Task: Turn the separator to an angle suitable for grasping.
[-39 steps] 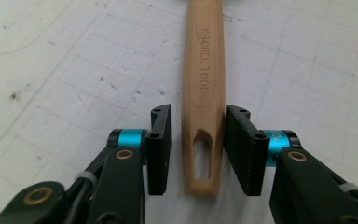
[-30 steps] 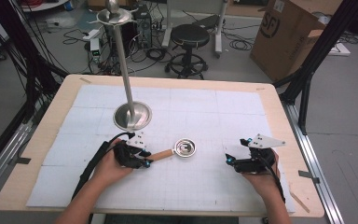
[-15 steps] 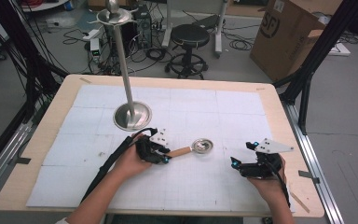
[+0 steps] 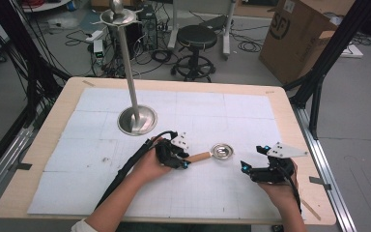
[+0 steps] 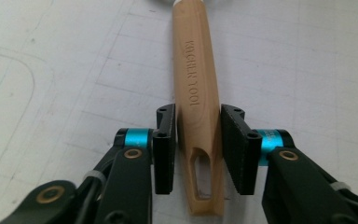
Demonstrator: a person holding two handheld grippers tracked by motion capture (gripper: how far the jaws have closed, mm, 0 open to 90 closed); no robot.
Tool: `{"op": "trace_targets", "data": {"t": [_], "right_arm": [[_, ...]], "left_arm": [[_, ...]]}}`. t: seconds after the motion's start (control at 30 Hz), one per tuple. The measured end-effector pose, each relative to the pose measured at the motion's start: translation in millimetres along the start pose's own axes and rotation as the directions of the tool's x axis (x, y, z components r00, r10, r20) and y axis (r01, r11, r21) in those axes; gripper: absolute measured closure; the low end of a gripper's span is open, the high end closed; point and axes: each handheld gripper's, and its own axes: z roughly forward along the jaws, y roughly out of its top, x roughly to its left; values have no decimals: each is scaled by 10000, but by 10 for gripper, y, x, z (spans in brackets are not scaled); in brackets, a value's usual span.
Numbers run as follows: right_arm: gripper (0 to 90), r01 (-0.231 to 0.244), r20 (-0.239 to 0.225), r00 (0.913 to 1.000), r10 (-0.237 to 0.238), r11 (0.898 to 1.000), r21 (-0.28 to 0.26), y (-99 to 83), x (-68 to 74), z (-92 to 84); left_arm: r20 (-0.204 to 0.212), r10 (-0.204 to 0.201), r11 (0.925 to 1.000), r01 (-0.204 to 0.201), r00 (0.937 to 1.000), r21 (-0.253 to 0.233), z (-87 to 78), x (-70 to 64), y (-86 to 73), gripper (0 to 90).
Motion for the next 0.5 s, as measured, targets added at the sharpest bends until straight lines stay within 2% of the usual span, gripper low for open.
{"op": "trace_targets", "data": {"t": [0.03, 0.07, 0.2, 0.27, 0.33, 0.5], "right_arm": [[142, 28, -20, 10000, -28, 10000, -15, 0, -4, 1], [142, -15, -18, 10000, 15, 10000, 5, 1, -3, -1], [141, -1, -68, 10000, 1, 10000, -39, 13, -3, 1], [141, 32, -76, 10000, -33, 10000, -69, 23, -2, 6], [142, 30, -92, 10000, -30, 10000, -73, 36, 1, 14], [142, 71, -201, 9998, -74, 9998, -161, 82, 3, 62]], "left_arm": [[-14, -73, 9999, 73, 10000, 74, -15, 5, -7, 575], [3, -120, 9999, 120, 9999, 74, -37, 13, -16, 554], [108, -687, 9967, 691, 9976, -422, -177, 37, -93, 483], [135, -953, 9941, 959, 9954, -499, -268, 61, -153, 448], [-11, -1111, 9915, 1107, 9938, -684, -370, 74, -230, 432], [-423, -1800, 9773, 1738, 9828, -1211, -651, 127, -472, 378]]}}
